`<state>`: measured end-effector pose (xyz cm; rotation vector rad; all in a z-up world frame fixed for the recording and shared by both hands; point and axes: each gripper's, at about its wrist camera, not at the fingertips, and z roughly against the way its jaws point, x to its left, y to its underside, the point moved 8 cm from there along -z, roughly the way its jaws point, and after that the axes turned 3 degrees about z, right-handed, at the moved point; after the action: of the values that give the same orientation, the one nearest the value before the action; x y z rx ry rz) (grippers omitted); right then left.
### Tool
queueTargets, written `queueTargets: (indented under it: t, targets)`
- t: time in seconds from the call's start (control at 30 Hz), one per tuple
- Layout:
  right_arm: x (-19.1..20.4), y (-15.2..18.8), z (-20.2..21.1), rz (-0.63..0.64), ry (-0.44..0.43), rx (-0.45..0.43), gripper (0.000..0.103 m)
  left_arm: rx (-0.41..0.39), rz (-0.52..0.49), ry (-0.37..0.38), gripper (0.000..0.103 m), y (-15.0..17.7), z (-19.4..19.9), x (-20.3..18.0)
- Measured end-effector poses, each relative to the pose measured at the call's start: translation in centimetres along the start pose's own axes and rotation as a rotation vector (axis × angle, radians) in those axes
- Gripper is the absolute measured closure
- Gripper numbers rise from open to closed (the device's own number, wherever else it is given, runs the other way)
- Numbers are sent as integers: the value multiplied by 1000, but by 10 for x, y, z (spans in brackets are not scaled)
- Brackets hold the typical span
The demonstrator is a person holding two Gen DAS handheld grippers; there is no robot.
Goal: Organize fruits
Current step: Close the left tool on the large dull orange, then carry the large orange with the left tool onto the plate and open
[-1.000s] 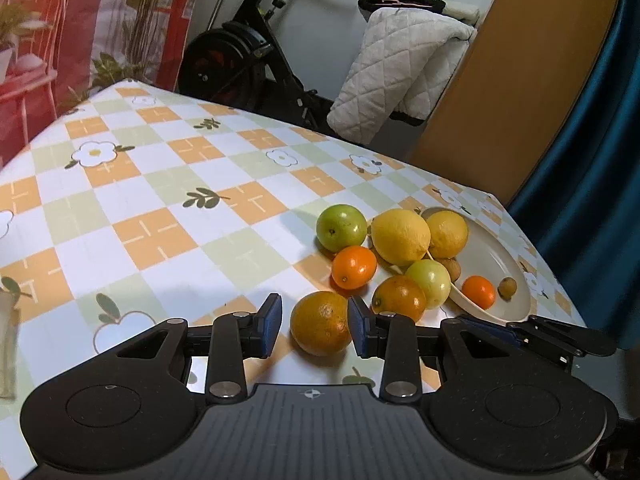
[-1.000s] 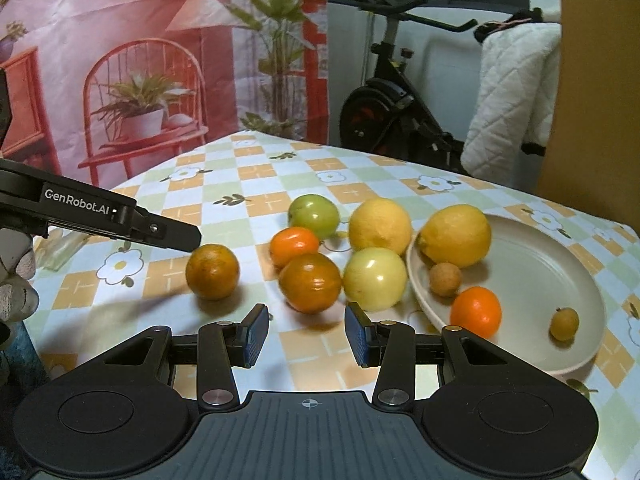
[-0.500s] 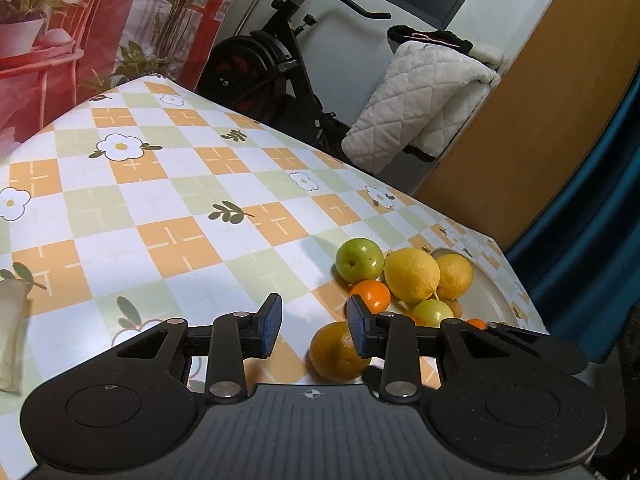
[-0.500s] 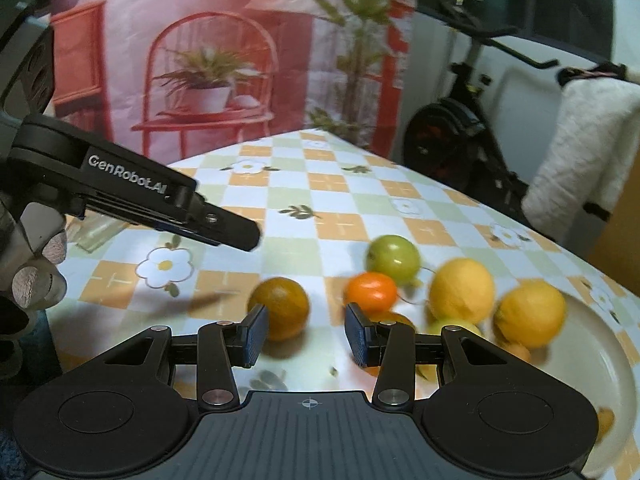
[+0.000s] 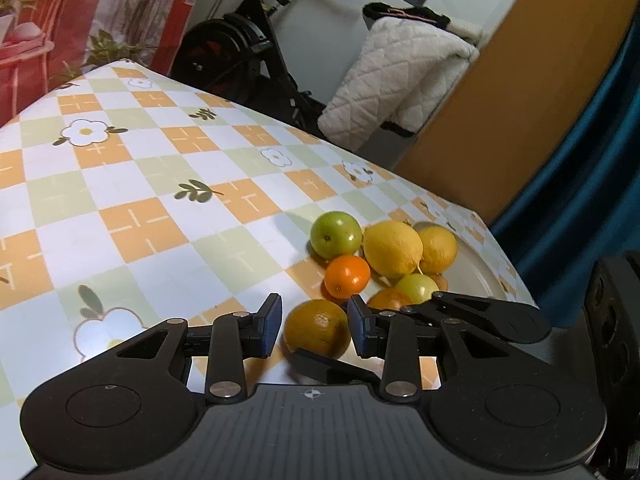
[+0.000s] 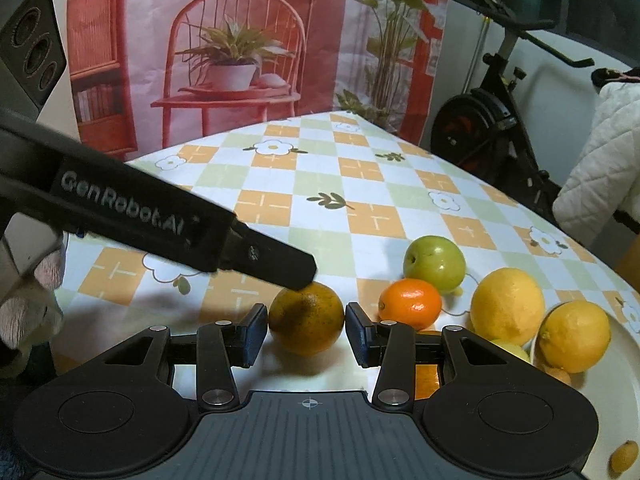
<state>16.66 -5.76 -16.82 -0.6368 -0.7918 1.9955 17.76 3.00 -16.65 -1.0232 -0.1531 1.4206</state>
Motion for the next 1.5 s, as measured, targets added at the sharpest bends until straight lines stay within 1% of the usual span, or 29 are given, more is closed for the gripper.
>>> queueTargets:
  t: [0.1,0.33,0.43,0.57,0.93,1.17,1.5]
  targets:
    - [-1,3,-2,-18,-6,5,63,14,-14,4,64,3,-4,-2]
    - [-5,8,-1,-92,-19,-14,63,31,-25,0,64,6,-9,-2]
    - [-6,9,-1,-106,-20,-18,63,38,-36,-10,64,7,-12,-3]
    - [-7,10,-2,-120,-21,-27,63,37,-45,-19,59,8,-16,-4]
    - [-8,16,-3,-143,-14,-25,63,43,-92,-29,58,12,-24,-13]
    - [-9,18,1,-166,-13,-31,64,40,-123,-35,58,14,-22,-19]
    - [-14,13,21,-189,4,-92,64,-4,-159,-28,58,7,-12,-36]
